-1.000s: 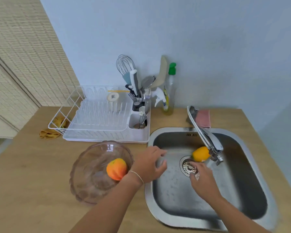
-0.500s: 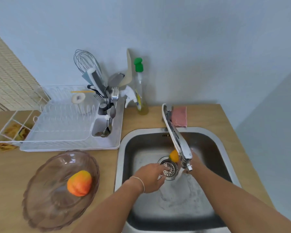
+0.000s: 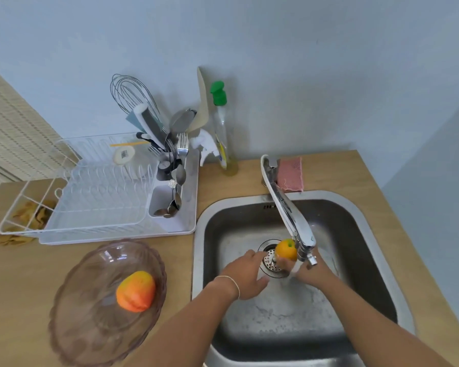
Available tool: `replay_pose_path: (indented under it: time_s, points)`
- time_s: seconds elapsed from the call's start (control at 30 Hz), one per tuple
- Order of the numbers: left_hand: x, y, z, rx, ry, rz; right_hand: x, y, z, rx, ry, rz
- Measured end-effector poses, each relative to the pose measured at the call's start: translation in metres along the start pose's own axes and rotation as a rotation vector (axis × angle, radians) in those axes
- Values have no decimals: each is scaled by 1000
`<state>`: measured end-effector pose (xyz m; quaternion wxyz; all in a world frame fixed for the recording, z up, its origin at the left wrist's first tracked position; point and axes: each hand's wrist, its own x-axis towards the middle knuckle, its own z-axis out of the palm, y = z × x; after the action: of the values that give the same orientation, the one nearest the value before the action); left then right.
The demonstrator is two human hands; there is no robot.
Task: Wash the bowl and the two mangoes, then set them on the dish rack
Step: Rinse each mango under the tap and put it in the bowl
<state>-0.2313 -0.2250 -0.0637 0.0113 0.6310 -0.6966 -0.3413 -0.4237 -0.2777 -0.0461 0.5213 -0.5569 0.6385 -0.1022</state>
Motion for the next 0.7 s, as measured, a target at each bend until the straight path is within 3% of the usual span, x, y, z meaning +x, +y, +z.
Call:
replay_pose_path:
  time_s: [0.13,0.3,0.47,0.7]
  points:
    - [3,10,4,-152,20,-57,-15,33,15,418,-57,6]
    - [1,25,6,-227,76,65,-34,56,18,827,-61,-12]
    - [0,45,10,-221,107,95,-46,59,6,787,32,-77]
    - [3,57,9,-484,261,6,-41,57,-3,702,129,165]
